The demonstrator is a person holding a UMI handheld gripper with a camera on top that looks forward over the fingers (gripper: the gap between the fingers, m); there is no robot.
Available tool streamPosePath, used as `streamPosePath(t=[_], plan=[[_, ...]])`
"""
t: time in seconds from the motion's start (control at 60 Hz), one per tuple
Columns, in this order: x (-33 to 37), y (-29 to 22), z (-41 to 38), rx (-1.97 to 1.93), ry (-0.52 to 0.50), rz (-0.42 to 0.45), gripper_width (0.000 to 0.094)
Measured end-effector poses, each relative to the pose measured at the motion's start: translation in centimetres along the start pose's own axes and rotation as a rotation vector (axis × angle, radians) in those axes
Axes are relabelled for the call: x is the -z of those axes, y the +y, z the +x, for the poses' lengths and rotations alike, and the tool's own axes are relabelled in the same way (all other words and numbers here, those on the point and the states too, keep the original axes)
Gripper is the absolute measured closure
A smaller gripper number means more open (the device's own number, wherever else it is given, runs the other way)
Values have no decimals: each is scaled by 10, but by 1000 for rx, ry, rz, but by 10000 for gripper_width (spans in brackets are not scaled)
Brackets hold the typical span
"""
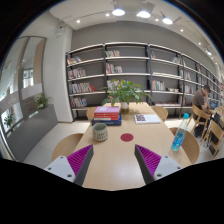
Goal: Pour water
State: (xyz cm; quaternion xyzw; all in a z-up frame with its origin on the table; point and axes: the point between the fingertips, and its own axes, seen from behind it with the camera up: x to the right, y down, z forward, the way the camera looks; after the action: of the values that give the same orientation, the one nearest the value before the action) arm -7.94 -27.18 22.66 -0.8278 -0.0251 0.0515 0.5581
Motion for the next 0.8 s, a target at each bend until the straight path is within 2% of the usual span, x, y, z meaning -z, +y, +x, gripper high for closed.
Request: streamPosePath(t=[0.233,0.333,0.5,0.65,0.8], plan=[[-19,21,77,-14,77,-43,77],[-38,45,144,-29,114,-60,87],[-68,57,251,-37,213,-74,98],[-106,51,329,-42,260,-43,96],[-152,28,380,-7,282,36,97]])
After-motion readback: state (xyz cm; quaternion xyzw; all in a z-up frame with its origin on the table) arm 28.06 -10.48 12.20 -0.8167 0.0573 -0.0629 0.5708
